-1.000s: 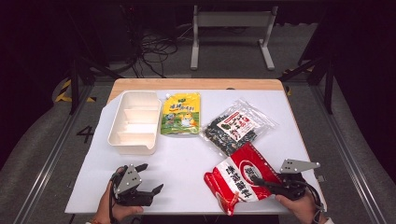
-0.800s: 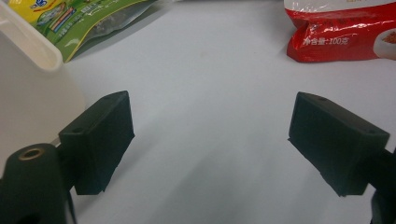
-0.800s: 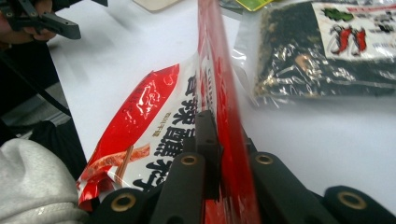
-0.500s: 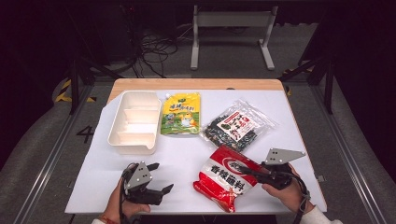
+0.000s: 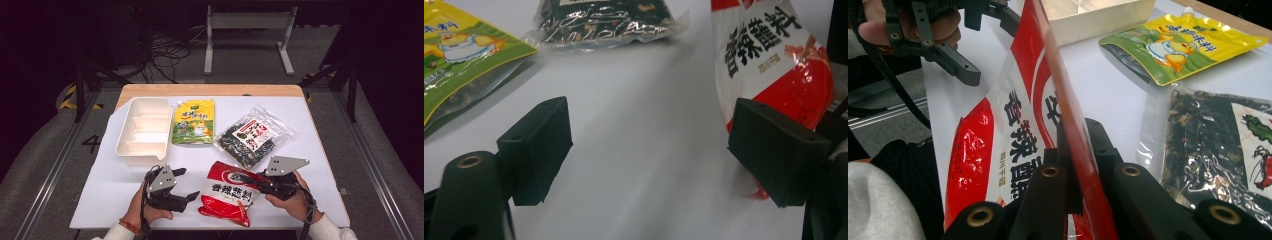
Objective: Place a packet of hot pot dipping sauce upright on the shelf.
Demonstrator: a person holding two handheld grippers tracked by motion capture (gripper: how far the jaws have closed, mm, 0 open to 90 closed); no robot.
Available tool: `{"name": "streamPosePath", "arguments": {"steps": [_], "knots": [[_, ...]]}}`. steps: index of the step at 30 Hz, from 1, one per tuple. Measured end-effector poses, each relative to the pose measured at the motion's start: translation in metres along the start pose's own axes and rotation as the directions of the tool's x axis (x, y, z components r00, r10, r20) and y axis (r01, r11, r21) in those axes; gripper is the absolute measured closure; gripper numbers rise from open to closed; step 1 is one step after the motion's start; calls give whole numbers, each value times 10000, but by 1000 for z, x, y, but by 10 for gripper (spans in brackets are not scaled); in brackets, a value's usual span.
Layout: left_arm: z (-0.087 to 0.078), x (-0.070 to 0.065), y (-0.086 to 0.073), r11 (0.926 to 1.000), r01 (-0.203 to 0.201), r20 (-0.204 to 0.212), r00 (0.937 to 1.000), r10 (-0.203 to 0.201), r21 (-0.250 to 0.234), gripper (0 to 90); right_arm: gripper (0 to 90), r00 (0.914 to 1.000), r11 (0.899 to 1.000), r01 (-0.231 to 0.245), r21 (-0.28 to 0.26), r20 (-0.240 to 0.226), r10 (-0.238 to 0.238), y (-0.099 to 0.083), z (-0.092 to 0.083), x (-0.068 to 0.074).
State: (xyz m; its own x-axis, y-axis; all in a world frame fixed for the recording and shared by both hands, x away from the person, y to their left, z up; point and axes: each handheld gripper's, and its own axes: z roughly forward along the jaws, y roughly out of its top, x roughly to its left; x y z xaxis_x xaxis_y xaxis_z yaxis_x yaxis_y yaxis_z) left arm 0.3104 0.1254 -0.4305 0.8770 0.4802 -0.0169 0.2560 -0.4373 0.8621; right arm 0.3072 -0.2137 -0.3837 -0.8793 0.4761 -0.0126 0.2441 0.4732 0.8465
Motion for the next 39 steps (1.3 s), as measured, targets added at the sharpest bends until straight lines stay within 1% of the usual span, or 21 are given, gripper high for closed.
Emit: {"name": "streamPosePath", "arguments": {"steps": [2, 7, 9, 14, 20, 22, 23, 24, 26, 27, 28, 29, 31, 32, 33, 34, 35, 36, 37, 38, 39], "knots": [[1, 0, 2, 10000, -25, 136, 9999, 25, -53, 182, 876, 10000, 9998, -21, -201, -3, 21, 4, 2, -1], [6, -1, 7, 9998, -180, 144, 9997, 180, -17, 182, 877, 9999, 9992, 108, -372, 100, -105, 12, 4, -2], [8, -1, 9, 9997, -241, 115, 9996, 241, -14, 181, 877, 9999, 9990, 115, -420, 18, -114, 13, 6, -3], [13, 1, 16, 9992, -387, 158, 9991, 388, -69, 175, 876, 9991, 9983, 370, -440, -198, -379, 16, 9, 0], [23, 5, 24, 9988, -477, 509, 9976, 474, 58, 169, 876, 9979, 9968, 619, -497, -162, -627, 20, 9, 3], [26, 6, 27, 9986, -530, 832, 9952, 523, 57, 166, 876, 9971, 9957, 732, -564, -144, -742, 22, 9, 5], [27, 6, 29, 9979, -645, 869, 9942, 637, 69, 165, 876, 9965, 9948, 807, -622, -149, -818, 23, 8, 5], [28, 5, 31, 9982, -607, 1022, 9929, 603, 2, 165, 877, 9957, 9934, 900, -712, -154, -913, 25, 7, 6], [31, 5, 34, 9976, -684, 1079, 9918, 688, -78, 171, 877, 9941, 9910, 1063, -814, -122, -1076, 29, 7, 8], [32, 5, 35, 9973, -729, 1184, 9903, 730, -51, 198, 877, 9935, 9899, 1120, -864, -108, -1134, 31, 7, 9], [32, 5, 35, 9973, -729, 1184, 9903, 730, -51, 226, 877, 9929, 9891, 1176, -881, -100, -1189, 32, 8, 10], [37, 5, 39, 9960, -896, 1132, 9896, 890, 5, 262, 877, 9909, 9873, 1333, -865, -81, -1345, 35, 9, 11], [39, 4, 41, 9959, -900, 1189, 9889, 890, 32, 352, 877, 9902, 9867, 1384, -855, -65, -1395, 36, 10, 12], [39, 5, 43, 9956, -930, 1300, 9871, 935, -98, 352, 877, 9890, 9853, 1468, -873, -57, -1479, 38, 11, 14], [39, 6, 44, 9961, -872, 1325, 9873, 882, -135, 441, 877, 9875, 9838, 1574, -852, 82, -1573, 39, 12, 15], [38, 7, 46, 9954, -932, 1360, 9861, 951, -203, 496, 877, 9866, 9831, 1634, -831, 187, -1624, 40, 13, 15], [37, 8, 46, 9953, -888, 1406, 9857, 932, -378, 569, 873, 9865, 9829, 1636, -840, 253, -1620, 41, 13, 15], [35, 9, 46, 9956, -813, 1364, 9868, 871, -470, 612, 871, 9864, 9827, 1640, -858, 258, -1624, 41, 12, 15], [33, 10, 46, 9951, -798, 1327, 9873, 871, -591, 690, 868, 9853, 9824, 1689, -799, 378, -1664, 41, 12, 15], [30, 11, 46, 9938, -809, 1427, 9855, 913, -765, 750, 865, 9848, 9824, 1704, -764, 470, -1671, 41, 12, 15], [28, 11, 46, 9922, -884, 1459, 9842, 1007, -879, 814, 862, 9864, 9833, 1605, -856, 500, -1566, 41, 12, 15]]}}
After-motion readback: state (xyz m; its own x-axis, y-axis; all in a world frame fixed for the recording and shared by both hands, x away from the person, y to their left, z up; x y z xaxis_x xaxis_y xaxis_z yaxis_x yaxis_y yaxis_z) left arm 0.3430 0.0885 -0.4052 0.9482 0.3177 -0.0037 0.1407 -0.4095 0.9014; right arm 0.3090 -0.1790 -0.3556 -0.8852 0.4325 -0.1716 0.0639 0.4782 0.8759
